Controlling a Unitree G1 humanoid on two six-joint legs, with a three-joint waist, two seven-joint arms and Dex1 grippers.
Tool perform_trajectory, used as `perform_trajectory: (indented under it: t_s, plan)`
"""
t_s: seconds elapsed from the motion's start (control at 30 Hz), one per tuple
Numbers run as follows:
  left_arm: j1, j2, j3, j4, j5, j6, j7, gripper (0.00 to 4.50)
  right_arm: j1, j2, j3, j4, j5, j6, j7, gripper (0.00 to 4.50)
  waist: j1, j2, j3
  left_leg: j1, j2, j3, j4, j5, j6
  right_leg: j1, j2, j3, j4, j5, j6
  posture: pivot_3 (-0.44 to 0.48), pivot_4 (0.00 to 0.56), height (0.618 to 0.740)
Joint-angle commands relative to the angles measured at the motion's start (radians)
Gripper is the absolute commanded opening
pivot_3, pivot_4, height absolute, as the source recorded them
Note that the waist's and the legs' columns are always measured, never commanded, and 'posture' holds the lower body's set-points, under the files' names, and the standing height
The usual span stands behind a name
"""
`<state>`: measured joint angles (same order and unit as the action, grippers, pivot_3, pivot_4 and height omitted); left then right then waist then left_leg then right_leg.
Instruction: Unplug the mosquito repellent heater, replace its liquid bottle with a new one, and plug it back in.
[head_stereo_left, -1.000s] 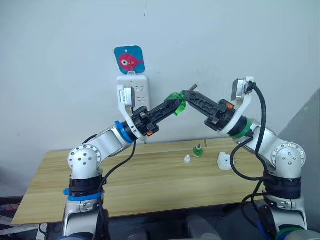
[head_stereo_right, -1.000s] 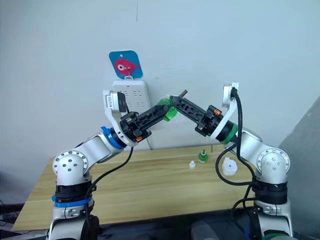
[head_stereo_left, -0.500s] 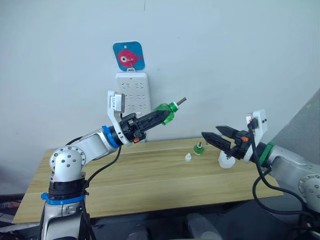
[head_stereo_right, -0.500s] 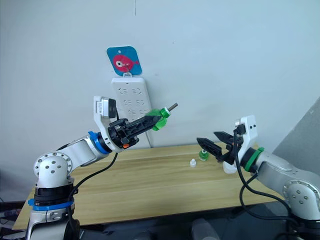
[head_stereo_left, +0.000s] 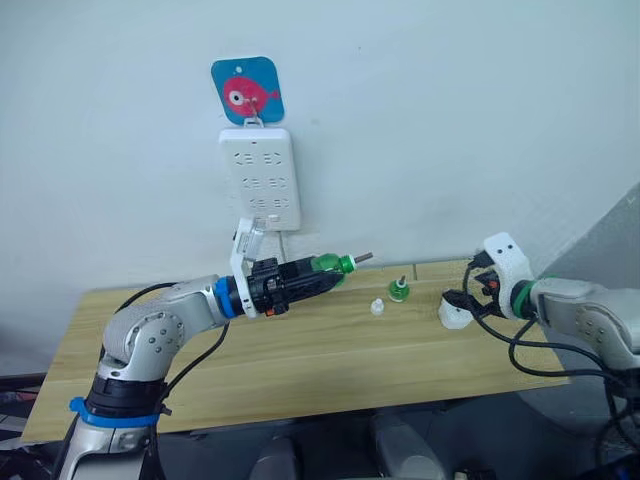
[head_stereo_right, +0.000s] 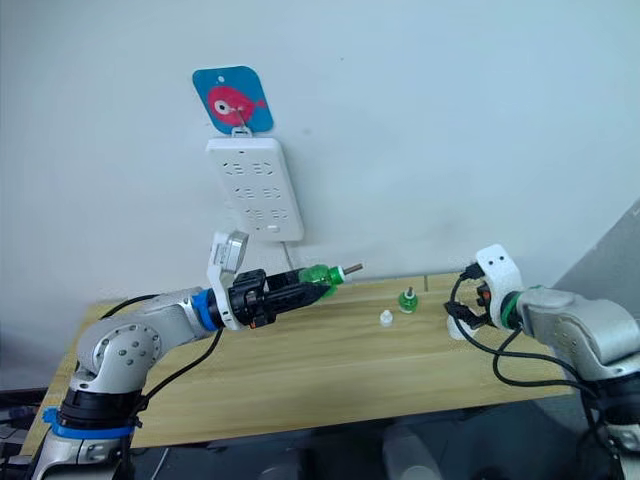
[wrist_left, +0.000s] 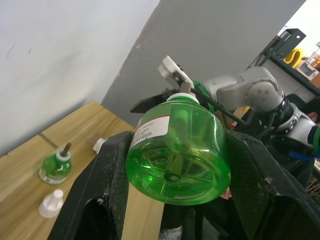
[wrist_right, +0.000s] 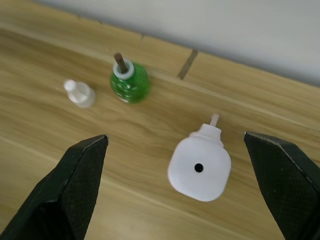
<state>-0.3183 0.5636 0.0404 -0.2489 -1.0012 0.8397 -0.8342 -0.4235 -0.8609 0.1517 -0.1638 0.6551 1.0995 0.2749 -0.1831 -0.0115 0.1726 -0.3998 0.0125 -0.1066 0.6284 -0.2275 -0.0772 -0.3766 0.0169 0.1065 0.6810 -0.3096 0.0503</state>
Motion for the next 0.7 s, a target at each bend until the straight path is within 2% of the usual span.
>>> perform_trajectory:
  t_s: [0.03, 0.23, 0.7]
  plan:
    - [0.023, 0.01, -0.014, -0.068, 0.044, -0.04, -0.037, 2.39, -0.075, 0.015, 0.059, 0.083, -0.107, 0.06, 0.004, 4.5, 0.01, -0.001, 0.008, 0.0, 0.0, 0.0, 0.0, 0.0, 0.0, 0.0, 0.0, 0.0, 0.0, 0.0, 0.0, -0.18, 0.185, 0.74]
    - [0.056, -0.018, -0.01, -0.103, 0.049, -0.038, -0.022, 2.39, -0.169, 0.094, 0.067, 0.244, -0.186, 0.117, 0.05, 4.5, 0.031, -0.002, 0.029, -0.001, 0.0, 0.0, 0.0, 0.0, 0.0, -0.002, 0.0, 0.0, 0.0, 0.002, -0.003, -0.163, 0.213, 0.74]
    - [0.092, -0.043, -0.017, -0.132, 0.064, -0.041, -0.016, 2.39, -0.189, 0.154, 0.04, 0.346, -0.291, 0.193, 0.075, 4.5, 0.046, -0.003, 0.045, -0.003, 0.0, -0.001, 0.0, -0.001, 0.001, -0.003, -0.001, -0.003, 0.001, 0.003, -0.005, -0.138, 0.223, 0.74]
